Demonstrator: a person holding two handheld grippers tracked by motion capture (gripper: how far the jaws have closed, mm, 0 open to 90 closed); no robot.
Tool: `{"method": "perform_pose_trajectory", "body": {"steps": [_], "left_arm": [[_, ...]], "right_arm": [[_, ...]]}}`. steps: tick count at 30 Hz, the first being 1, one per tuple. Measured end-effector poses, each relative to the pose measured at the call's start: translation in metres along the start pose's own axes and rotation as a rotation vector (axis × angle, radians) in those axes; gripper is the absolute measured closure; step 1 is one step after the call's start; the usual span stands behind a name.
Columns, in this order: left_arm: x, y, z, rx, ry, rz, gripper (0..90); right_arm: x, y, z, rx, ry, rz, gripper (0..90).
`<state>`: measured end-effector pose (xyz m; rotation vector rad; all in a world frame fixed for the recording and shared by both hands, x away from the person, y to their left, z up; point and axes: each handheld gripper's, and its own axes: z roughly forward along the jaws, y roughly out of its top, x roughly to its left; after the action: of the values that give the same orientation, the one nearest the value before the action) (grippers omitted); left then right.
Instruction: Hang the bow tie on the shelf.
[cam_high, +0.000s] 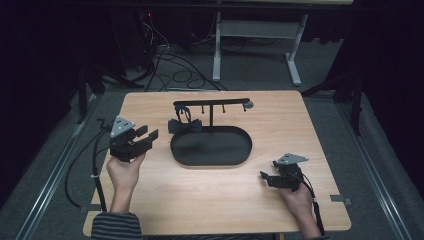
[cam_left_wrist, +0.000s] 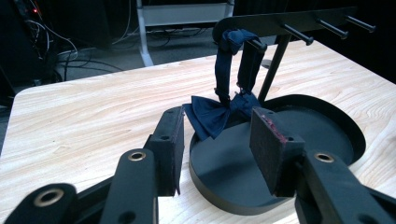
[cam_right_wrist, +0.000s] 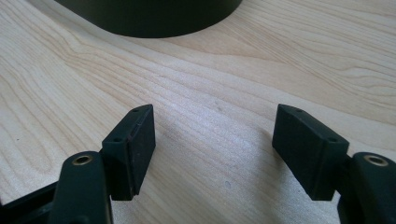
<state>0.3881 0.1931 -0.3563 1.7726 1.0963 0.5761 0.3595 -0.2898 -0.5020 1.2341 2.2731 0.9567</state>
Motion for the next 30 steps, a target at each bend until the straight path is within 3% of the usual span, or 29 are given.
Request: {"method": "perform_pose_trajectory", "body": {"steps": [9,30], "left_arm": [[0.000,-0.011,-0.006,-0.012,-0.009,-0.018,54.2],[-0.007,-0.026,-0.023,-0.019,-0.035,-0.013,53.0]], "right_arm": [[0.000,0.000,0.000,0.000,-0.001,0.000,31.3],[0.000,0.000,0.000,0.000,-0.001,-0.002,31.3]]}}
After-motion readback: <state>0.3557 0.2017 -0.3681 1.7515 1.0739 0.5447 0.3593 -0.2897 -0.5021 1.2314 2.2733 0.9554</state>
